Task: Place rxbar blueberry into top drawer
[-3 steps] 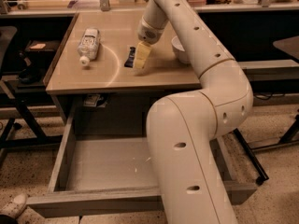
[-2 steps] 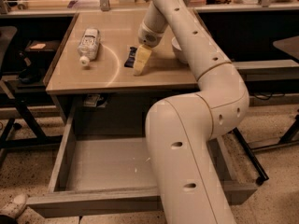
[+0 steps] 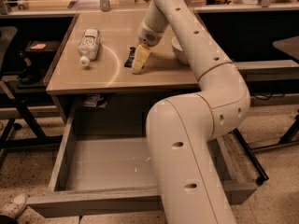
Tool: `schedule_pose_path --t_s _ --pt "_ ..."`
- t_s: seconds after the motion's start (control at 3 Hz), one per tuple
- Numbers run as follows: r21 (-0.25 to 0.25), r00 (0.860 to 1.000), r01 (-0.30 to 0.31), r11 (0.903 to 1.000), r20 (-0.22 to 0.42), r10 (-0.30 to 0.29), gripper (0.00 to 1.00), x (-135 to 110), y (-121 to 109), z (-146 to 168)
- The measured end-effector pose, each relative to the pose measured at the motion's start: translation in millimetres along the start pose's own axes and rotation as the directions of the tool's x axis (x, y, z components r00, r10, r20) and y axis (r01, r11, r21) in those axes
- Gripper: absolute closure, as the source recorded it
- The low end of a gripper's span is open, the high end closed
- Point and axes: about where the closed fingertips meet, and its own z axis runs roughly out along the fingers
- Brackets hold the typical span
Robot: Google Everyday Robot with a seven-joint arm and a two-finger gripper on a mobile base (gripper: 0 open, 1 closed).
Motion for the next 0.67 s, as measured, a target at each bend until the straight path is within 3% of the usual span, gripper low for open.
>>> schedule_pose_path --t_s 0.67 --pt "0.0 1.0 0.0 1.0 0.0 0.0 0.88 0.0 0.0 0.0"
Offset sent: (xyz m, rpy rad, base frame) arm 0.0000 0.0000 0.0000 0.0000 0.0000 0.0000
